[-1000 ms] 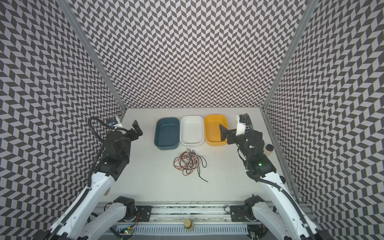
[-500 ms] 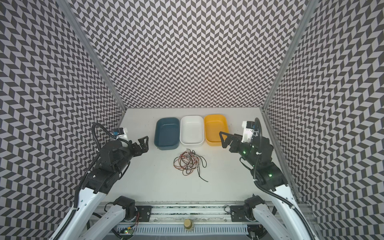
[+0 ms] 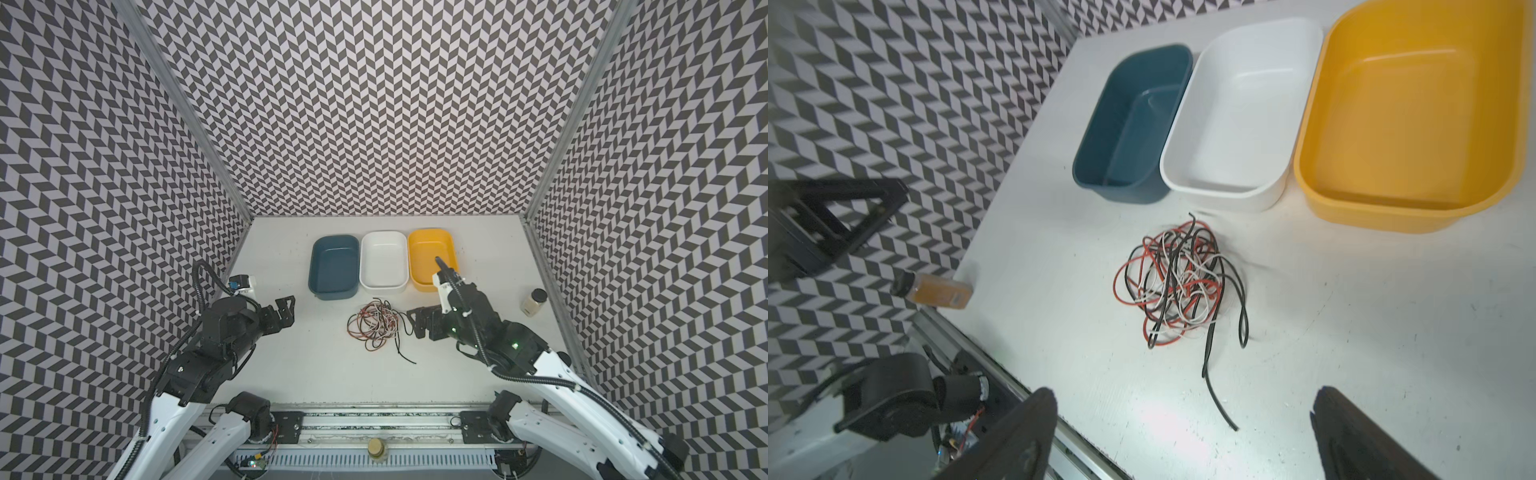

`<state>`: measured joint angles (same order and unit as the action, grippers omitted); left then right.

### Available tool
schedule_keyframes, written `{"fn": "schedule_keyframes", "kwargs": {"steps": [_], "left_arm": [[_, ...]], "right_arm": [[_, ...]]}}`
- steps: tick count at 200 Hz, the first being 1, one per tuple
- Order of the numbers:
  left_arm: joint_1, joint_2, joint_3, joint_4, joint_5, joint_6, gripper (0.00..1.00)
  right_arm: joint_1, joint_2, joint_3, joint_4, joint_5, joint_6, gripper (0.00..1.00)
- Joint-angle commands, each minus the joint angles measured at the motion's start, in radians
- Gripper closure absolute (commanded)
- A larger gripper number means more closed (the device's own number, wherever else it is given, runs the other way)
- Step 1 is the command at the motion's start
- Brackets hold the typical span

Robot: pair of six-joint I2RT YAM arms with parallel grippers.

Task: Untangle the cables
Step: 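Raise both arms from rest and move the right gripper toward the wire pile, then lower the right gripper onto the tangled wires and pinch a black wire end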

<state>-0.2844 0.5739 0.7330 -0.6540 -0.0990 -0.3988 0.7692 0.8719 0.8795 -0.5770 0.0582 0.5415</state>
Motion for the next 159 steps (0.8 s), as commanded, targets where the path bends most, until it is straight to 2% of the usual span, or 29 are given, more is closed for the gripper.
{"fn": "schedule_keyframes", "kwargs": {"steps": [1, 42, 90, 159], "left_arm": [[-0.019, 0.020, -0.008, -0.023, -0.039, -0.002, 0.00], [-0.046, 0.059, 0.004, -0.043, -0.069, 0.008, 0.00], [-0.076, 0.067, 0.005, -0.050, -0.099, 0.014, 0.00], [-0.114, 0.103, 0.013, -0.064, -0.114, 0.023, 0.00]], "right_arm": [[0.082, 0.064, -0.019, 0.013, 0.123, 0.020, 0.07], [0.122, 0.233, -0.006, 0.098, 0.069, 0.018, 0.20], [0.125, 0.427, 0.084, 0.113, 0.019, -0.006, 0.45], [0.134, 0.608, 0.178, 0.115, 0.008, -0.015, 0.55]]}}
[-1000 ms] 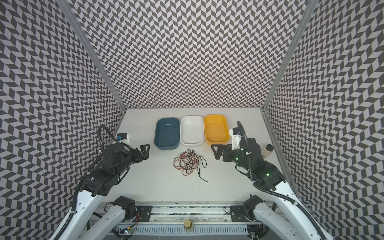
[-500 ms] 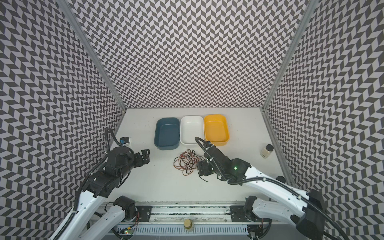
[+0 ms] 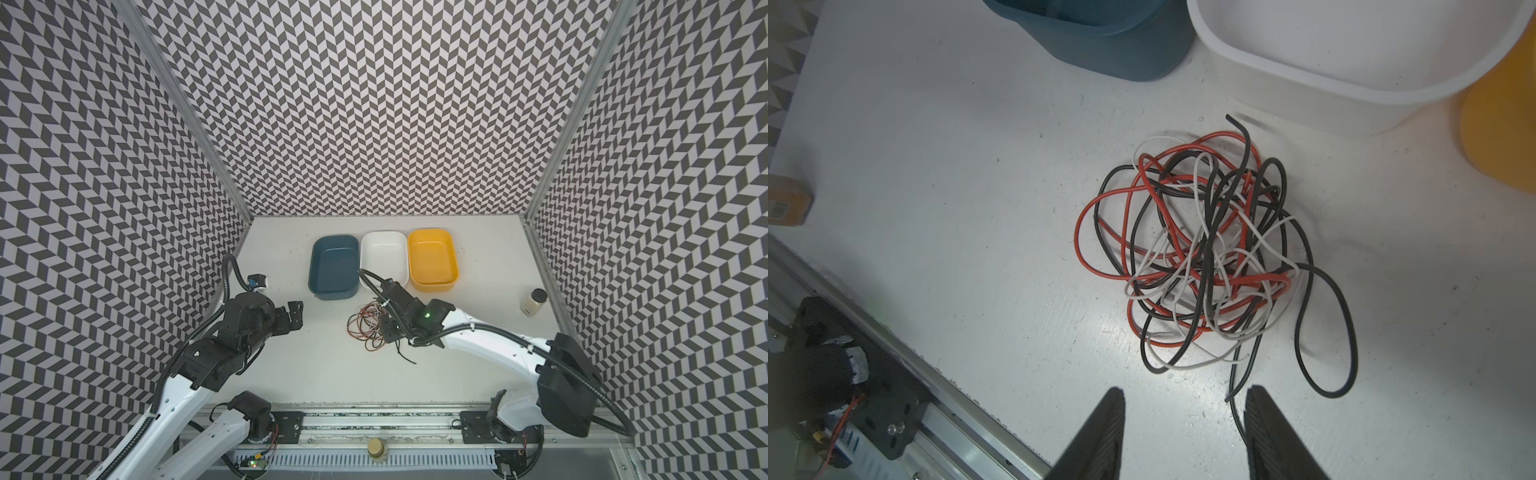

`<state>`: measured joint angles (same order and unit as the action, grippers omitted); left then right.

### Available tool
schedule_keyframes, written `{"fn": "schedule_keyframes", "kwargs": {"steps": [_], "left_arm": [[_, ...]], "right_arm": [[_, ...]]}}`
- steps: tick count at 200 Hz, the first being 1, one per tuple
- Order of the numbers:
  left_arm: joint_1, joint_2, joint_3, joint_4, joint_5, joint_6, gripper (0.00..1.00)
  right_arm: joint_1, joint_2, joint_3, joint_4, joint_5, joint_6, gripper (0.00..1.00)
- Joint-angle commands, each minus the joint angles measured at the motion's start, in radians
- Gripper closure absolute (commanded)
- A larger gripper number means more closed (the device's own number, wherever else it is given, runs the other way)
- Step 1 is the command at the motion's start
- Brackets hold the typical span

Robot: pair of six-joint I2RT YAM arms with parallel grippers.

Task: Untangle the cables
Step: 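Lower the right gripper onto the tangled wires and pinch a black wire end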

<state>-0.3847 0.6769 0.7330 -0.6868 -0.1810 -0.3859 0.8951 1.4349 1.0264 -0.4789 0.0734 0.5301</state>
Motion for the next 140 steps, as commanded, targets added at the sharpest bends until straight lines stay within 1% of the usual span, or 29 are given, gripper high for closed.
{"fn": "schedule_keyframes", "kwargs": {"steps": [1, 25, 38, 81, 140], "left_arm": [[-0.014, 0.000, 0.013, -0.032, -0.032, 0.010, 0.00], [-0.024, 0.005, 0.014, -0.033, -0.038, 0.011, 0.00], [-0.027, 0.008, 0.014, -0.033, -0.039, 0.011, 0.00], [-0.036, 0.019, 0.016, -0.033, -0.038, 0.014, 0.00], [-0.045, 0.033, 0.018, -0.036, -0.035, 0.018, 0.00]], "right_arm": [[0.008, 0.047, 0.032, 0.016, -0.009, -0.004, 0.55], [0.008, 0.089, 0.049, 0.016, -0.015, -0.009, 0.60], [0.008, 0.106, 0.056, 0.013, -0.016, -0.014, 0.65], [0.008, 0.135, 0.076, -0.008, 0.017, -0.032, 0.76], [0.007, 0.187, 0.107, -0.043, 0.049, -0.043, 0.77]]}}
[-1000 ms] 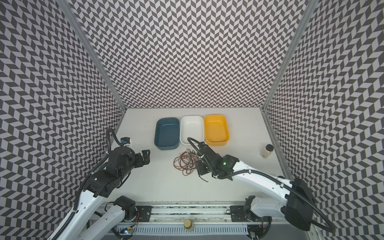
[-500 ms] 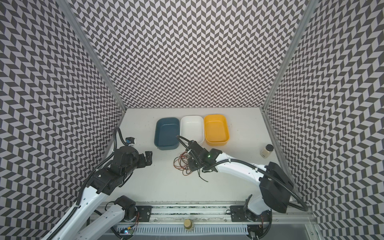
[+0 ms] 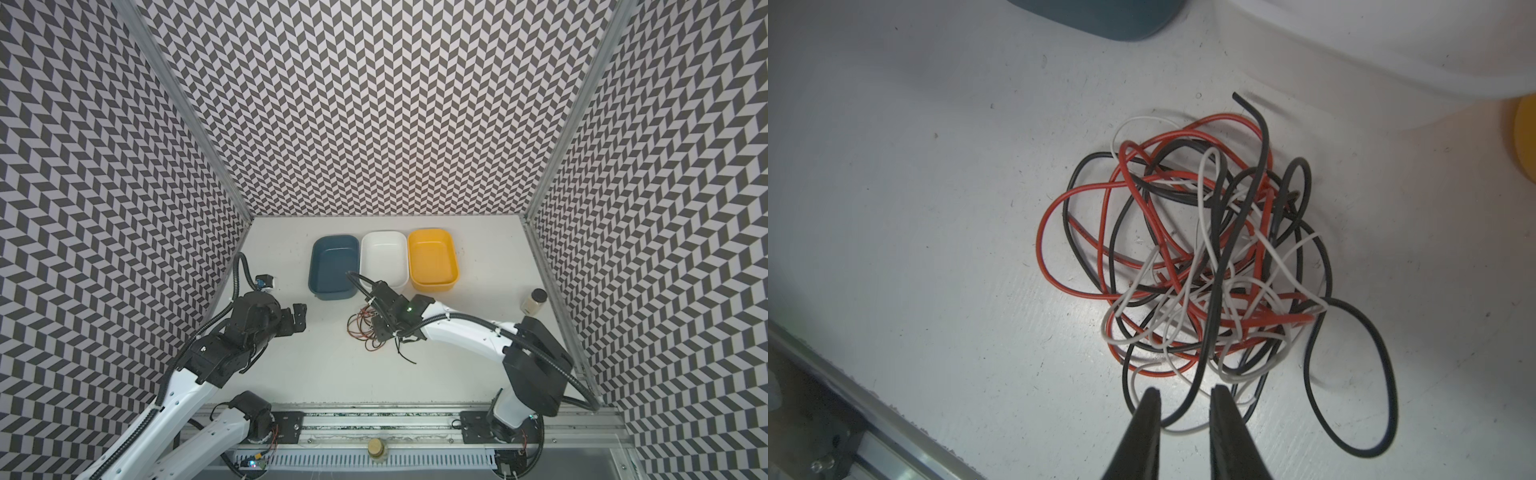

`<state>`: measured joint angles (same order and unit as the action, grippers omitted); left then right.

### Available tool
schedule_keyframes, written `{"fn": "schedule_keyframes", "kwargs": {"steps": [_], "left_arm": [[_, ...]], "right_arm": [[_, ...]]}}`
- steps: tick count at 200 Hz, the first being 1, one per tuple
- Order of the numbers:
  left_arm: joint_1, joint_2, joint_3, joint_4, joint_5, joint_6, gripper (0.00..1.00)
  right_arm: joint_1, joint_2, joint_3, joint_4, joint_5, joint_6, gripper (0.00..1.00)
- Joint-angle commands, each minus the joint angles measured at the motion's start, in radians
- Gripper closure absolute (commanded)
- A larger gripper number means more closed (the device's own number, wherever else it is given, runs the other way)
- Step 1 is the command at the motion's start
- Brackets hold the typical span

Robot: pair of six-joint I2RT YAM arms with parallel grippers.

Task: Untangle the cables
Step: 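Lower the right gripper onto the tangled wires and pinch a black wire end, then lift the black wire with the right gripper, pulling it free of the pile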

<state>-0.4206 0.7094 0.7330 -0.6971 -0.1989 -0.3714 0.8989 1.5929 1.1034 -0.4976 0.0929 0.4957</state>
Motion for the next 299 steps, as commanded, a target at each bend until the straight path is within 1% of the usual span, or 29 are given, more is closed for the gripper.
{"fn": "schedule_keyframes", "kwargs": {"steps": [1, 16, 56, 71, 84, 100, 112, 125, 177, 212, 250, 299], "left_arm": [[-0.009, 0.001, 0.018, -0.025, -0.017, 0.003, 0.00], [-0.012, 0.004, 0.019, -0.027, -0.015, 0.003, 0.00], [-0.026, 0.013, 0.023, -0.033, -0.018, 0.005, 0.00], [-0.032, 0.016, 0.024, -0.036, -0.020, 0.005, 0.00], [-0.036, 0.018, 0.025, -0.038, -0.021, 0.005, 0.00], [-0.042, 0.022, 0.026, -0.041, -0.022, 0.005, 0.00], [-0.048, 0.023, 0.028, -0.043, -0.024, 0.005, 0.00], [-0.052, 0.026, 0.030, -0.046, -0.028, 0.003, 0.00], [-0.064, 0.026, 0.036, -0.055, -0.027, -0.001, 0.00], [-0.072, 0.028, 0.036, -0.058, -0.026, -0.003, 0.00], [-0.083, 0.037, 0.037, -0.061, -0.037, 0.000, 0.00], [-0.091, 0.056, 0.044, -0.070, -0.034, 0.002, 0.00]], "right_arm": [[0.003, 0.031, 0.030, -0.025, 0.029, -0.009, 0.77], [0.003, 0.040, 0.030, -0.023, 0.031, -0.011, 0.77], [0.000, 0.056, 0.029, -0.019, 0.037, -0.008, 0.82], [-0.003, 0.059, 0.029, -0.017, 0.033, -0.008, 0.88], [-0.003, 0.060, 0.028, -0.017, 0.029, -0.009, 0.90], [-0.003, 0.053, 0.027, -0.015, 0.021, -0.013, 0.93], [-0.003, 0.043, 0.029, -0.020, 0.011, -0.016, 0.98], [-0.003, 0.019, 0.026, -0.023, -0.002, -0.018, 1.00], [-0.003, -0.116, 0.000, -0.031, -0.029, -0.044, 1.00], [-0.003, -0.181, 0.027, -0.080, -0.053, -0.074, 1.00], [-0.003, -0.269, 0.081, -0.134, -0.041, -0.107, 1.00], [0.000, -0.336, 0.248, -0.263, -0.069, -0.161, 1.00]]}}
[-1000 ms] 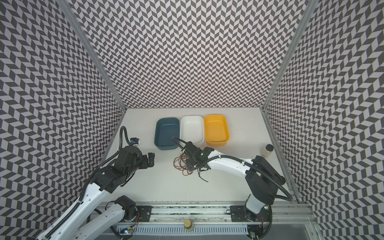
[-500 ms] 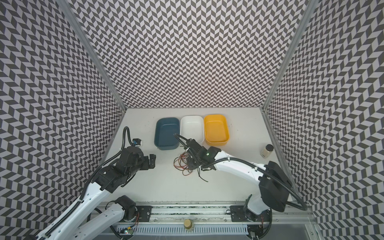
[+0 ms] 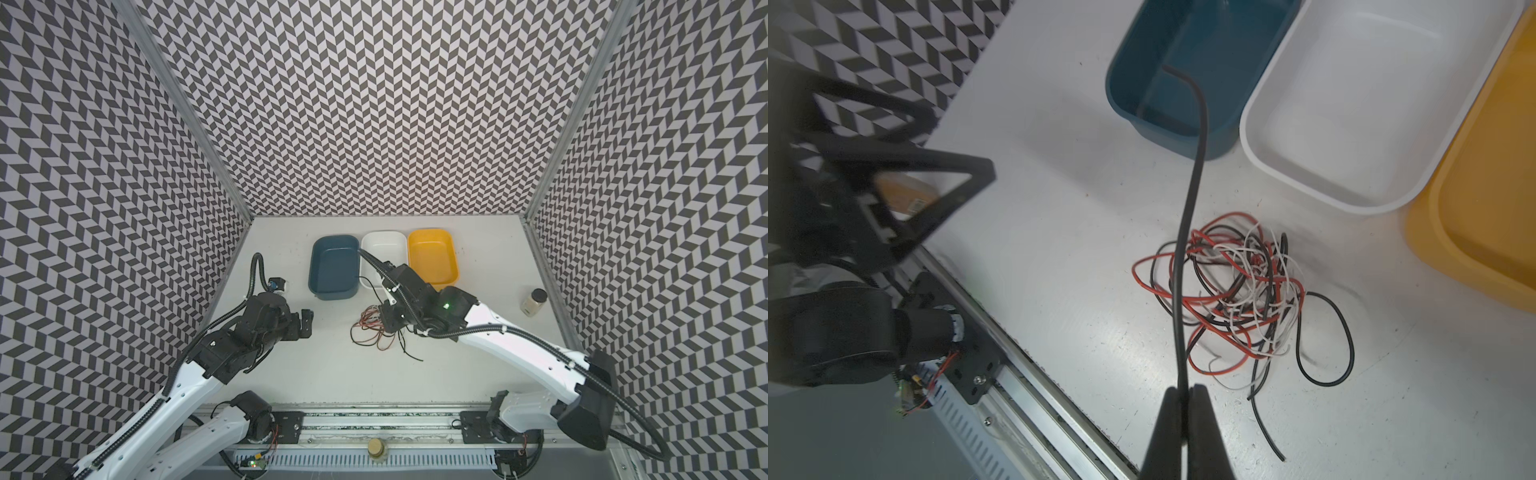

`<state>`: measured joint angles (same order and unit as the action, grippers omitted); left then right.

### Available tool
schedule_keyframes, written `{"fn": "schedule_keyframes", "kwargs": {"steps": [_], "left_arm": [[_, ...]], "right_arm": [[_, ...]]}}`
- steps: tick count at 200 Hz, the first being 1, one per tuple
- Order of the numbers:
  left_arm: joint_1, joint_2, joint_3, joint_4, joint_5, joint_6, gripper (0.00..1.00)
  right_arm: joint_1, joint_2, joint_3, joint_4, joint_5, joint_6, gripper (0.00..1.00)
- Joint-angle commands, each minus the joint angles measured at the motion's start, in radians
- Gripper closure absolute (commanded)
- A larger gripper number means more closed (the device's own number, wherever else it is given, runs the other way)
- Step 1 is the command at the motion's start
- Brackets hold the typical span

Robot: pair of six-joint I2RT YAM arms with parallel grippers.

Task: Untangle the cables
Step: 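Lift the black wire with the right gripper, pulling it free of the pile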

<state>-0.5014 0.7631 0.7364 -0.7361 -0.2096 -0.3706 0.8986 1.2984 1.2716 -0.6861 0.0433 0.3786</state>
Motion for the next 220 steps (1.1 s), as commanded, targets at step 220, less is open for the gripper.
{"fn": "schedule_keyframes", "kwargs": {"steps": [220], "left_arm": [[-0.043, 0.027, 0.048, -0.038, -0.011, 0.012, 0.00]], "right_arm": [[0.003, 0.034, 0.640, -0.253, 0.008, -0.220, 1.00]]}}
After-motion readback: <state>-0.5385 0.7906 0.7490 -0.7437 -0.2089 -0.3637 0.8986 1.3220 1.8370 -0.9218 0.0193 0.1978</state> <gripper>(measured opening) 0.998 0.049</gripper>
